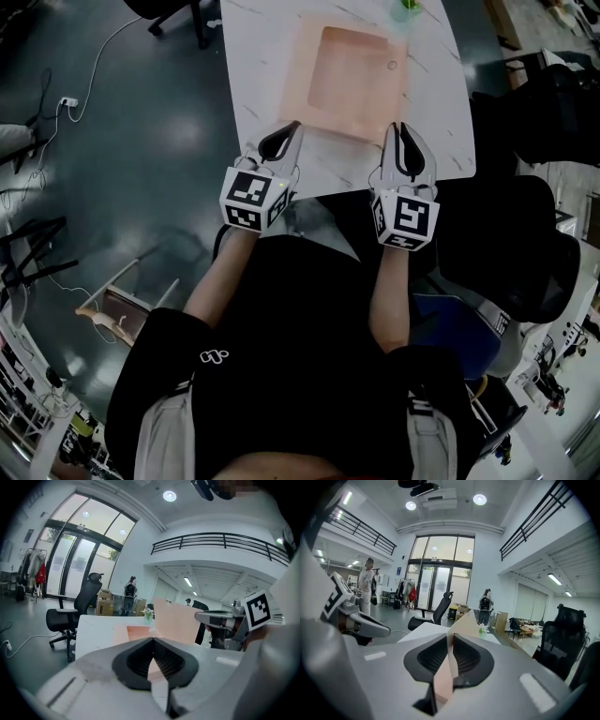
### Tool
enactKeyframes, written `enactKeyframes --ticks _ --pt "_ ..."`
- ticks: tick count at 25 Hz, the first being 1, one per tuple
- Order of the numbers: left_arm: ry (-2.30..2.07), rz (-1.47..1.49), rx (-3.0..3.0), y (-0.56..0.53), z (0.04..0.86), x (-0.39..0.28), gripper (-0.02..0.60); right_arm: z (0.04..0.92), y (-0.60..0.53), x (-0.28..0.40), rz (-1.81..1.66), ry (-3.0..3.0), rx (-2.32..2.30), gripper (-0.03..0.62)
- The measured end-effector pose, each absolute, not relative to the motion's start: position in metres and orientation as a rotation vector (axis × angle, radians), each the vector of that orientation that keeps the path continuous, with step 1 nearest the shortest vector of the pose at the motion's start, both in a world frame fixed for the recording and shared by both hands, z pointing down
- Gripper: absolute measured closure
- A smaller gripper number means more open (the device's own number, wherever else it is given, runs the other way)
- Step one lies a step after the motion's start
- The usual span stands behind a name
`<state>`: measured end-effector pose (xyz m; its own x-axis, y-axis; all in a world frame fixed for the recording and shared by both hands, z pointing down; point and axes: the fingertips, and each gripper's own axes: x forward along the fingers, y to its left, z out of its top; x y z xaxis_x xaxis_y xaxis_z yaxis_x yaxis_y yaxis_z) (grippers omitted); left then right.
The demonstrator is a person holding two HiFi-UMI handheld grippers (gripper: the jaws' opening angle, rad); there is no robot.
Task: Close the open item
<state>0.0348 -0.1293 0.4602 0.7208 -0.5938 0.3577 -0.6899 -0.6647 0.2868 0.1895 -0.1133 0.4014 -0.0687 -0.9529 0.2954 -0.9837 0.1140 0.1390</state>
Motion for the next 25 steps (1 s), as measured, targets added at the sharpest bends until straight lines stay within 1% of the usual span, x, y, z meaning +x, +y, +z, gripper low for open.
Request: enactKeyframes --ticks 10,25 --pt "-1.015 0.378 2.459 -0.137 0.488 0.009 0.595 0.415 -0.131 0.146 0.036 -2.043 1.685 0.556" --pt "-1.036 0.377 2.429 -0.145 0.497 -0.006 0.595 0.461 -0.152 0.082 0.084 -2.129 1.434 0.548"
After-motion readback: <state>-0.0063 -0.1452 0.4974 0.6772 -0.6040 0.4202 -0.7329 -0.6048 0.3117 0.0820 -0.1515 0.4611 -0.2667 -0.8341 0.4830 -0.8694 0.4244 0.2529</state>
